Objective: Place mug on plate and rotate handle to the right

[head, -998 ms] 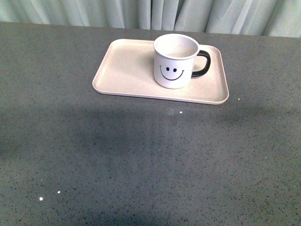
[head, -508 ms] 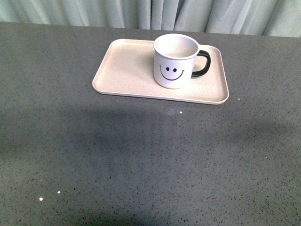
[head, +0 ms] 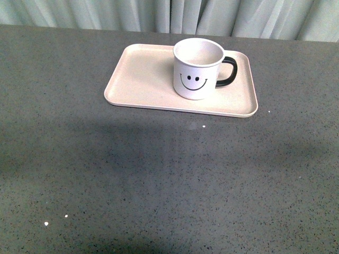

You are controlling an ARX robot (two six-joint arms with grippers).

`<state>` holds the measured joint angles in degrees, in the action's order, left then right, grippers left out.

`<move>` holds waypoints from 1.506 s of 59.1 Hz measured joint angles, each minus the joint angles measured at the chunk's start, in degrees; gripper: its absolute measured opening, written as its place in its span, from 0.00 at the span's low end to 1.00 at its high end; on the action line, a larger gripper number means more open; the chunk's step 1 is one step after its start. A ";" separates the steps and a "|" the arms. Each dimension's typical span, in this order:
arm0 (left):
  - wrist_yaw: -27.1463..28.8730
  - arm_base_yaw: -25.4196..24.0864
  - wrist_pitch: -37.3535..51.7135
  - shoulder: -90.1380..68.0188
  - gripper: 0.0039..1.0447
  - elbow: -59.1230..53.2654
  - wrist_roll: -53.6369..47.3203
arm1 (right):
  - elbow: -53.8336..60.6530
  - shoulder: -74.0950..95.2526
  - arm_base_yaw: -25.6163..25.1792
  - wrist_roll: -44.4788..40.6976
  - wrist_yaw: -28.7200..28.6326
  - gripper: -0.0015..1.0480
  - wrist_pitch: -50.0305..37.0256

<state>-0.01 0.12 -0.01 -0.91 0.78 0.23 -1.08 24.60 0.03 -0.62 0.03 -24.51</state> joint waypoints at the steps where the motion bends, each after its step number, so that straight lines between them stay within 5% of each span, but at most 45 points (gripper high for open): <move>1: 0.00 0.00 0.00 -0.02 0.91 0.00 0.00 | 0.00 -0.26 0.00 0.00 -0.02 0.02 0.28; 37: 0.00 0.00 0.00 -0.02 0.91 0.00 0.00 | 0.00 -14.51 0.00 0.00 0.00 0.02 14.38; 43: 0.02 0.00 0.00 0.00 0.91 0.00 0.00 | 0.00 -21.59 0.00 0.00 0.09 0.02 23.32; 60: 0.00 0.00 0.00 0.00 0.91 0.00 0.00 | 0.00 -24.24 0.00 0.02 0.00 0.02 24.39; 89: 0.00 0.00 0.00 -0.02 0.91 0.00 0.00 | 0.00 -24.28 0.00 0.00 -0.02 0.86 24.41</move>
<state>-0.01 0.12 -0.01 -0.93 0.78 0.23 -1.08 0.32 0.03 -0.62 0.01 -0.10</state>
